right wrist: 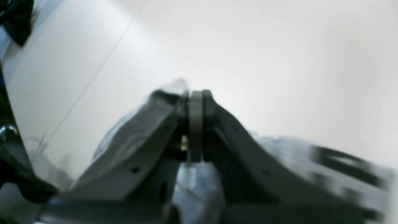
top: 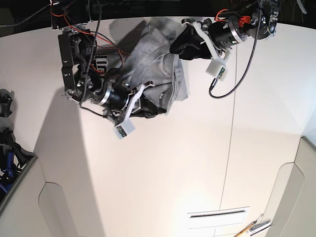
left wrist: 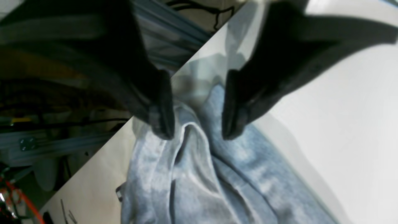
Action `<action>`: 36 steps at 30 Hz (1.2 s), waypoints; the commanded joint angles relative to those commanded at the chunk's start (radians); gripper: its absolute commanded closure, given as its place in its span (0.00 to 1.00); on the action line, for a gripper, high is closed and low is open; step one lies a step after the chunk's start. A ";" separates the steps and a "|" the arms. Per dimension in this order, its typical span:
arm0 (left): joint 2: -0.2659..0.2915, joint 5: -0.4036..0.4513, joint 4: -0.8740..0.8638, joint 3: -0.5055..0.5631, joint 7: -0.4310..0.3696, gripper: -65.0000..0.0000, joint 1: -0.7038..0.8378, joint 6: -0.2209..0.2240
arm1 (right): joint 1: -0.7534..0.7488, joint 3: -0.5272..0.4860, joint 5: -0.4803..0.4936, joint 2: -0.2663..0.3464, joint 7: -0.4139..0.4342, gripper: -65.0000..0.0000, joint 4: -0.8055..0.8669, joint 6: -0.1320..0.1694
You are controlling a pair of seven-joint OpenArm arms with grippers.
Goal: Fold the T-shirt properly
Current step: 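Tuck and flatten the folded bundle with both grippers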
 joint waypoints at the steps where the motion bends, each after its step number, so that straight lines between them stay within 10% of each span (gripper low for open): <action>1: 0.000 0.000 0.000 0.000 -0.005 0.65 0.000 0.000 | 0.010 -0.018 0.001 -0.006 0.002 1.00 -0.017 0.000; 13: 0.000 0.041 0.000 0.117 -0.010 0.66 0.001 0.000 | 0.145 -0.111 -0.034 -0.146 0.052 1.00 -0.251 0.001; 18: -0.001 0.117 0.000 0.164 -0.023 1.00 0.000 0.000 | 0.181 -0.120 0.002 -0.184 0.048 1.00 -0.251 0.001; 24: -0.001 0.221 0.000 0.092 -0.026 1.00 -0.012 0.000 | 0.199 -0.111 0.002 -0.182 0.015 1.00 -0.214 0.001; 36: -0.007 0.109 0.001 -0.114 -0.025 0.90 -0.026 0.000 | 0.193 0.109 -0.004 -0.174 -0.102 0.99 -0.026 0.001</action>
